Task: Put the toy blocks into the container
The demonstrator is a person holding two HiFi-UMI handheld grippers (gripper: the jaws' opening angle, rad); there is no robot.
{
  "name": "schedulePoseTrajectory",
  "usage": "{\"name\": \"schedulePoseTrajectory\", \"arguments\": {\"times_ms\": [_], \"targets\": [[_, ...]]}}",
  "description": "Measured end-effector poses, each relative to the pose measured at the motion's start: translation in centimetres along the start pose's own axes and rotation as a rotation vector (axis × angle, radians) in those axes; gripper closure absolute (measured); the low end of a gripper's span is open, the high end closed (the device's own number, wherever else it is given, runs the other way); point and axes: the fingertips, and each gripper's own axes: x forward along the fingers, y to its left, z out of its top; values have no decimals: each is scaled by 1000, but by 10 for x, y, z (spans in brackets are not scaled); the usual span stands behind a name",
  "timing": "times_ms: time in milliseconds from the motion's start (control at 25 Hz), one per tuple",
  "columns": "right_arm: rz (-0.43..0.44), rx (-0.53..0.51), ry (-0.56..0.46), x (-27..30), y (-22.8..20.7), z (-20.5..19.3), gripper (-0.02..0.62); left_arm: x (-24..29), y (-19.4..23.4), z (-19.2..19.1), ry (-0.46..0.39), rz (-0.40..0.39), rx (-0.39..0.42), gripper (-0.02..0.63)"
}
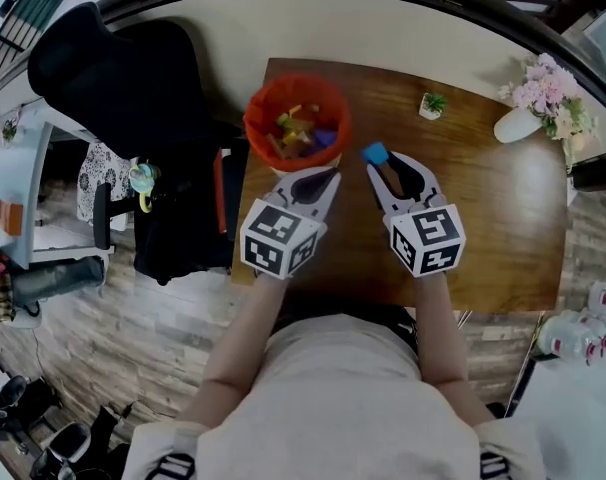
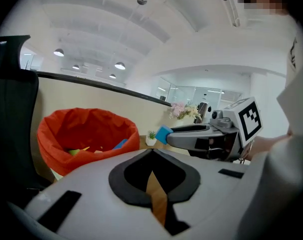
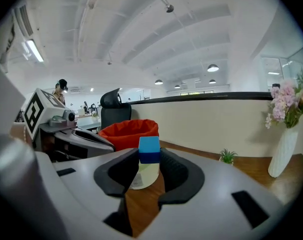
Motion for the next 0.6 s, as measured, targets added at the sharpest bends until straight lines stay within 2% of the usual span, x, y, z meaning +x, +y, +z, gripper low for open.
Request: {"name": "schedulePoseTrajectory", "arguments": {"times_ms": [600], "targets": [[95, -98, -69, 24, 34, 59, 451, -45, 25, 37, -110, 91, 3, 594]]}}
